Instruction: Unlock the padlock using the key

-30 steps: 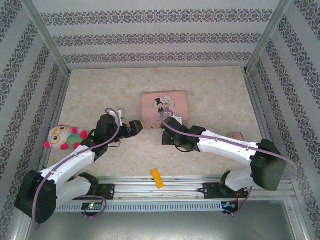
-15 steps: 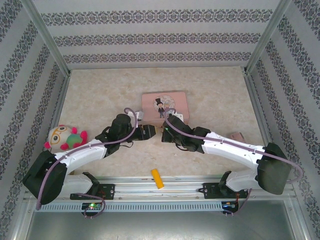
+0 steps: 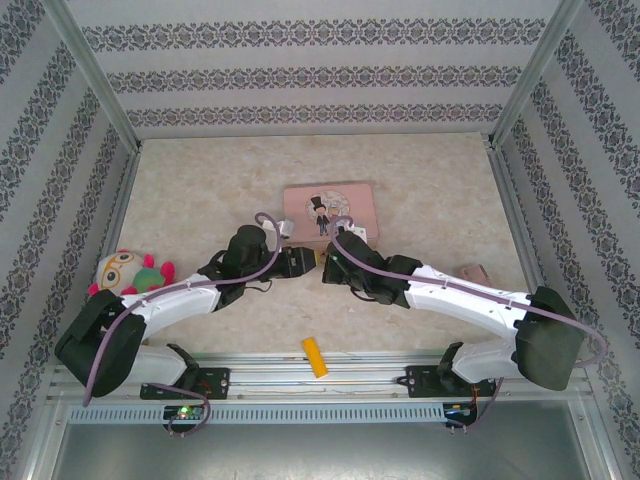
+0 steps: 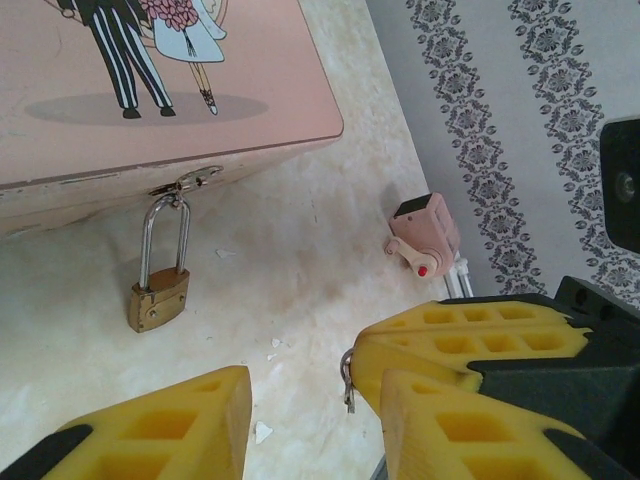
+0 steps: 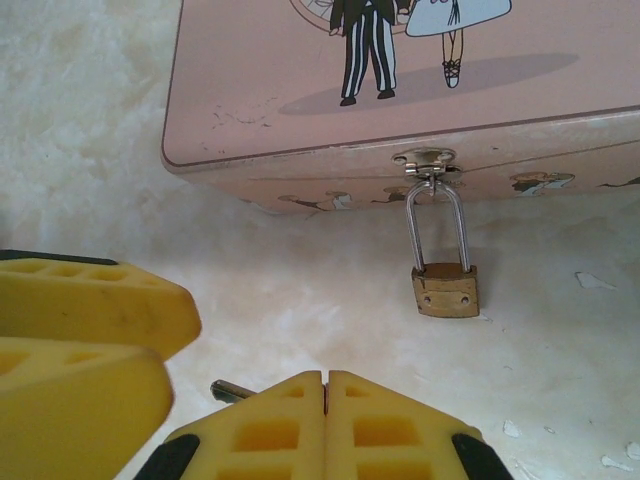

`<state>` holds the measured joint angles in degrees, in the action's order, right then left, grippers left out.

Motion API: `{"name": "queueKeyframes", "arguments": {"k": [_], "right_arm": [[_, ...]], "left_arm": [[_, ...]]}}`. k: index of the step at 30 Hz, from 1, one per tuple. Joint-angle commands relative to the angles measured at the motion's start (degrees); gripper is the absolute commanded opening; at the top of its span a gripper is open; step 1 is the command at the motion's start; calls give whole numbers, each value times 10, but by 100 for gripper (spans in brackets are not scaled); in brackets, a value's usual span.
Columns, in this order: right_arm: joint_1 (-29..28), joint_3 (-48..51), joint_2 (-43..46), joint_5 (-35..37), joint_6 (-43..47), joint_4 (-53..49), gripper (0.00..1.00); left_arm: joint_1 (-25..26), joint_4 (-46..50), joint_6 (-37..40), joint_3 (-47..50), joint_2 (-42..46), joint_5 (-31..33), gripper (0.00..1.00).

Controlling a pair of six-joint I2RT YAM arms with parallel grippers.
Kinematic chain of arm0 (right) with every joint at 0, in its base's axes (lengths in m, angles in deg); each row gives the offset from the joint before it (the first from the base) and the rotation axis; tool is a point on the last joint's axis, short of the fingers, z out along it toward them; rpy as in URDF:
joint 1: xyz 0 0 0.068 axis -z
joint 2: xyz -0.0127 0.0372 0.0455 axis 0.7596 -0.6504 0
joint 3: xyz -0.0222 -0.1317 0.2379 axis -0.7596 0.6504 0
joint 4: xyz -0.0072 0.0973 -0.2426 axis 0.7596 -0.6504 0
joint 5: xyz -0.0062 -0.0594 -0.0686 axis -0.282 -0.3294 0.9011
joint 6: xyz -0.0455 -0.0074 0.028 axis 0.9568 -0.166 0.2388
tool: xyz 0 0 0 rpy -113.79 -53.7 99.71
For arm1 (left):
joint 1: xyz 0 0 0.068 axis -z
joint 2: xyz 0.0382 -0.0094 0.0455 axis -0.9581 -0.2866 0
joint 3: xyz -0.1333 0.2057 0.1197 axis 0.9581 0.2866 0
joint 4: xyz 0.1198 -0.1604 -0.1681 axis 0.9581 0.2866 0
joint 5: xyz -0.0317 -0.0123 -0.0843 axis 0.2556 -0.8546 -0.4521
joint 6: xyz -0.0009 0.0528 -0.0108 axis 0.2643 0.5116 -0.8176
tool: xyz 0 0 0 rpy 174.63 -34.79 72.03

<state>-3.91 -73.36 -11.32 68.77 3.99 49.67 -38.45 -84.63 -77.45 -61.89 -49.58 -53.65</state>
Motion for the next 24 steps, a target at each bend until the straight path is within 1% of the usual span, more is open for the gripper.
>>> {"name": "queueKeyframes", "arguments": {"k": [1,9,14,17,24], "right_arm": [[6,4,14,5,-8,12,0],[6,4,12,1,-10,15,0],[6,4,12,1,-11,18,0],[6,5,11,2,-11,19,0],[6,8,12,-1,-11,24,0]], "left_arm": [[10,-49,-10,-14,-11,-20,38],[13,-66,-16,-16,-27,-22,37],[14,-74,-19,-14,-37,-26,33],[14,-83,-24,-12,-42,-29,31],[15,-91,-25,-11,-47,-24,18]]}}
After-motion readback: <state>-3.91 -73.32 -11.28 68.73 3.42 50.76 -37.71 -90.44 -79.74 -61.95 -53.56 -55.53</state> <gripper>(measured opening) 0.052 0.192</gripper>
